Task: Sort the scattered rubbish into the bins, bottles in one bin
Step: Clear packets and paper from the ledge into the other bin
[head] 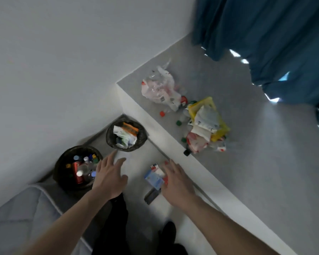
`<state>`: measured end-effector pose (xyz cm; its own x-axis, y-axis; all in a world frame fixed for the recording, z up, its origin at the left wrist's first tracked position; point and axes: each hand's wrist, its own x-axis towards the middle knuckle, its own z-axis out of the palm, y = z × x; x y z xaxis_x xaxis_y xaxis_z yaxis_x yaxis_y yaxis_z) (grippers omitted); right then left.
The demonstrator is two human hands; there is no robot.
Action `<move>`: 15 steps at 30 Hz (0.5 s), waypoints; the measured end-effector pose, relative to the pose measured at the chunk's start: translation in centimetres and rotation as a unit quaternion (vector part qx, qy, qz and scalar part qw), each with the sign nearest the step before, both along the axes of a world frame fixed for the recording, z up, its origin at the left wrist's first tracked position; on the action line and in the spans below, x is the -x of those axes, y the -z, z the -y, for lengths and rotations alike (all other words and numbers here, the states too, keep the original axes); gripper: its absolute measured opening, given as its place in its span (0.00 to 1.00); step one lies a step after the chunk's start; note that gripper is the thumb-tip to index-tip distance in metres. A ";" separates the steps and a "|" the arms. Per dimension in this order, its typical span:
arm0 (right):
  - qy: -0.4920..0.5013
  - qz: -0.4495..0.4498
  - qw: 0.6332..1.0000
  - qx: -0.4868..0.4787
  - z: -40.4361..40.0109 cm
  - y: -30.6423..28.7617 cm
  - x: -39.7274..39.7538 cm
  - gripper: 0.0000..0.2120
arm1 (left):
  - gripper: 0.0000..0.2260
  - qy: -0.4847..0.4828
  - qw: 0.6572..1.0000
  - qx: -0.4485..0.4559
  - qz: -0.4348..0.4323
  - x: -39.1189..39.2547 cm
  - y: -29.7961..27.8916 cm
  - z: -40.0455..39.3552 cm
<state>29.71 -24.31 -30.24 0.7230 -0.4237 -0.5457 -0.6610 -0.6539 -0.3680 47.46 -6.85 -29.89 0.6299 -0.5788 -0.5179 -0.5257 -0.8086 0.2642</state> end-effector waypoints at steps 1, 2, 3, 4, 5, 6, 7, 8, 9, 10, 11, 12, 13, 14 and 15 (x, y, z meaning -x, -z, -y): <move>0.009 0.004 1.000 0.002 0.6 -1.9 2.3 0.33 | 0.31 0.000 1.000 0.012 -0.002 2.1 -2.2 0.5; 0.018 0.006 1.000 0.003 1.0 -3.7 4.6 0.34 | 0.31 0.000 1.000 0.023 -0.002 4.0 -4.1 0.9; 0.026 0.006 1.000 0.005 1.4 -5.4 6.6 0.34 | 0.31 0.003 1.000 0.031 0.000 5.9 -5.8 1.2; 0.033 0.007 0.999 0.007 1.7 -6.9 8.5 0.34 | 0.30 0.006 0.999 0.037 -0.001 7.6 -7.5 1.3; 0.040 0.008 0.999 0.009 2.1 -8.2 10.2 0.34 | 0.30 0.012 0.999 0.041 -0.001 9.1 -8.9 1.4; 0.047 0.008 0.999 0.014 2.4 -9.2 11.7 0.33 | 0.30 0.019 0.999 0.044 -0.001 10.5 -10.1 1.3; 0.054 0.011 0.998 0.020 2.7 -10.0 13.0 0.33 | 0.31 0.024 0.999 0.048 0.001 11.7 -11.2 1.3; 0.062 0.012 0.998 0.024 3.0 -10.6 14.0 0.32 | 0.31 0.029 0.998 0.050 0.003 12.6 -12.1 1.3; 0.070 0.014 0.997 0.026 3.2 -11.1 14.9 0.32 | 0.31 0.034 0.998 0.051 0.005 13.4 -12.9 1.3; 0.077 0.015 0.997 0.027 3.4 -11.4 15.6 0.32 | 0.31 0.037 0.998 0.051 0.008 13.9 -13.6 1.3; 0.082 0.015 0.996 0.026 3.6 -11.7 16.2 0.32 | 0.31 0.041 0.998 0.050 0.012 14.2 -14.3 1.3; 0.088 0.016 0.996 0.025 3.6 -12.0 16.7 0.33 | 0.31 0.044 0.998 0.048 0.014 14.3 -14.9 1.3; 0.096 0.018 0.995 0.026 3.6 -12.3 17.2 0.33 | 0.31 0.047 0.998 0.047 0.015 14.4 -15.4 1.3; 0.105 0.020 0.994 0.028 3.5 -12.4 17.6 0.33 | 0.31 0.050 0.998 0.046 0.015 14.3 -15.9 1.2; 0.114 0.019 0.993 0.027 3.4 -12.6 17.9 0.33 | 0.30 0.055 0.997 0.044 0.015 14.1 -16.3 1.2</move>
<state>11.77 -27.68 -17.64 0.6238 -0.6071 -0.4922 -0.7810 -0.5077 -0.3637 33.35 -8.02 -13.59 0.5747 -0.6876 -0.4437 -0.6188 -0.7200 0.3142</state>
